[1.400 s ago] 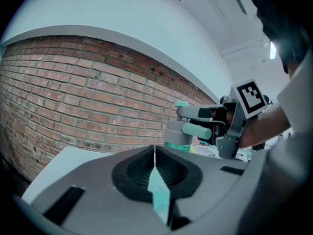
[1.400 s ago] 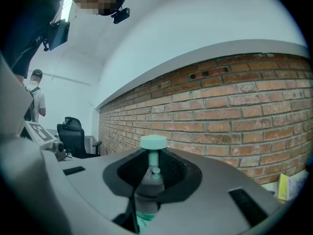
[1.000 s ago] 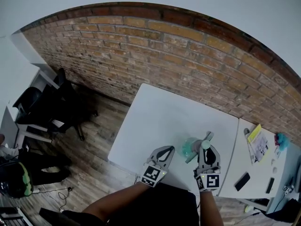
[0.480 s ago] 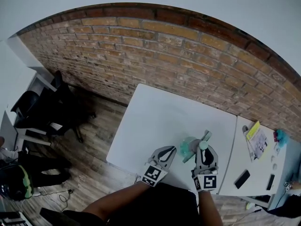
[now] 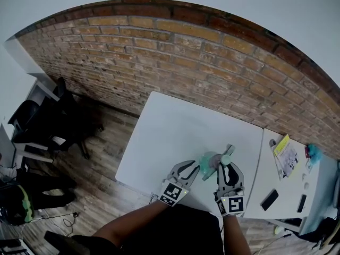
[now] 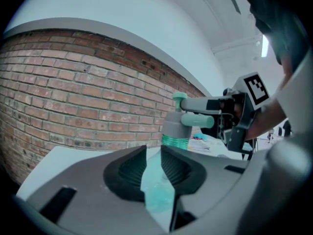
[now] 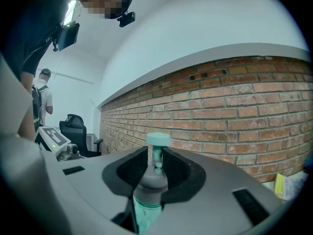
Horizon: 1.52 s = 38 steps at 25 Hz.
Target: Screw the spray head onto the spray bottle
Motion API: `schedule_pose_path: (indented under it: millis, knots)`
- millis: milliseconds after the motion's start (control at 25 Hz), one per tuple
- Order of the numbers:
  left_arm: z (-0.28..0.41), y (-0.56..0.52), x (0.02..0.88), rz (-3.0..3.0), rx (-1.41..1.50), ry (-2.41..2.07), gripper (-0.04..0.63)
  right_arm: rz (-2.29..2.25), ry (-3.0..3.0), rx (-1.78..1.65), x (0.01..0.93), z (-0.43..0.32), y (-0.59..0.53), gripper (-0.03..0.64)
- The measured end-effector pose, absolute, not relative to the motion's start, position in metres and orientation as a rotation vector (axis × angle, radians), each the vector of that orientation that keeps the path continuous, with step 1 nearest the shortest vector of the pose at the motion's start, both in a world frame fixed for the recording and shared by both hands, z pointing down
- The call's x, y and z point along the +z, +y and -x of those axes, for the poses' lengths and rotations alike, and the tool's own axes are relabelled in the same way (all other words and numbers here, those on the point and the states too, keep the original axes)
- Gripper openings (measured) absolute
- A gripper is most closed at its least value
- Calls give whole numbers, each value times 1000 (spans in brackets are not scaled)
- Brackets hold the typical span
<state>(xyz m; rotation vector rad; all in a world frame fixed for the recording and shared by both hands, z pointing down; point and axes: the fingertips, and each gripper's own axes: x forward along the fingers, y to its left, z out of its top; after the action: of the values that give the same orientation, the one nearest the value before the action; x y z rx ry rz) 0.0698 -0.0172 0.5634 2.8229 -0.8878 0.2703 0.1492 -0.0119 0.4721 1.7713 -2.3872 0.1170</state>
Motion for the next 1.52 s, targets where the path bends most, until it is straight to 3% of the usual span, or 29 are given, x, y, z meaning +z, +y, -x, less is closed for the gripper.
schedule_pose_path:
  millis: [360, 640, 1520]
  knots:
    - [-99, -1, 582, -2886, 320, -727, 177, -1759, -2360, 181, 478, -159, 11, 84]
    - [-116, -4, 583, -2914, 263, -680, 304, -1648, -2419, 66, 467, -167, 23, 87]
    - [-167, -14, 593, -3013, 339, -612, 319, -992, -2445, 32, 456, -173, -7, 163]
